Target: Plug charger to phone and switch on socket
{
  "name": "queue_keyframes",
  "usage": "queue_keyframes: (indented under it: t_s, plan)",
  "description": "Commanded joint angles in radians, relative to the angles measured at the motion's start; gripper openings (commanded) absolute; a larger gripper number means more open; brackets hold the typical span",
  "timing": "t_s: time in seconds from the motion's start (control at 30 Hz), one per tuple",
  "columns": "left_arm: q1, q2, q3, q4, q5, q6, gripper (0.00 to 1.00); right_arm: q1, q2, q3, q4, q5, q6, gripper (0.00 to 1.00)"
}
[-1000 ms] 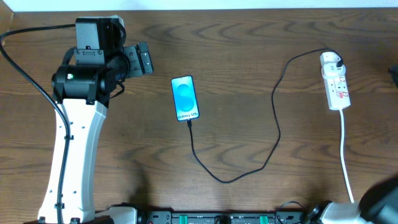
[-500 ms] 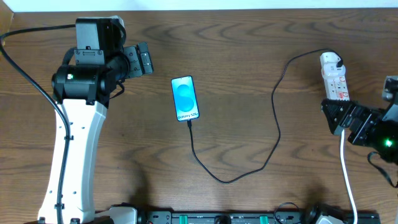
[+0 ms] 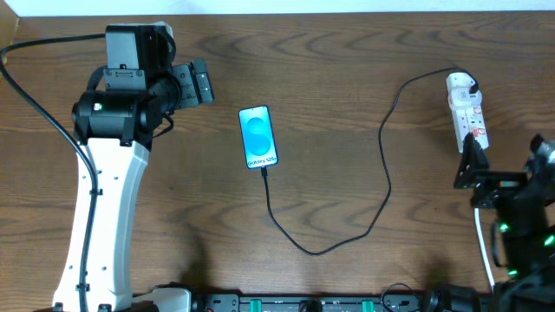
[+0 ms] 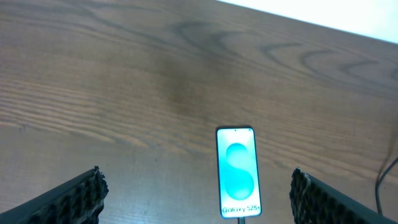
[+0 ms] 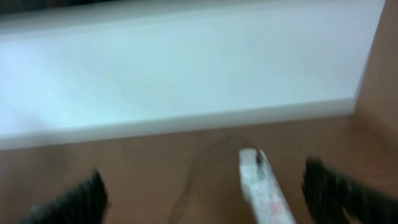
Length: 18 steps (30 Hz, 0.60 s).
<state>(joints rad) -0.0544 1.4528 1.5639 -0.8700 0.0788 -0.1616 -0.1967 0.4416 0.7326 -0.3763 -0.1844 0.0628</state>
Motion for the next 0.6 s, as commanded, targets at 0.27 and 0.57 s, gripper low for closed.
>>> queue_keyframes:
  t_s: [0.27, 0.57]
  plan:
    - [0.004, -0.011, -0.006, -0.002, -0.009, -0.009, 0.95, 0.085, -0.389, -0.628, 0.369, 0.081, -0.035, 0.99]
    - [0.004, -0.011, -0.006, -0.002, -0.009, -0.009, 0.95, 0.094, -0.437, -0.727, 0.352, 0.085, -0.061, 0.99]
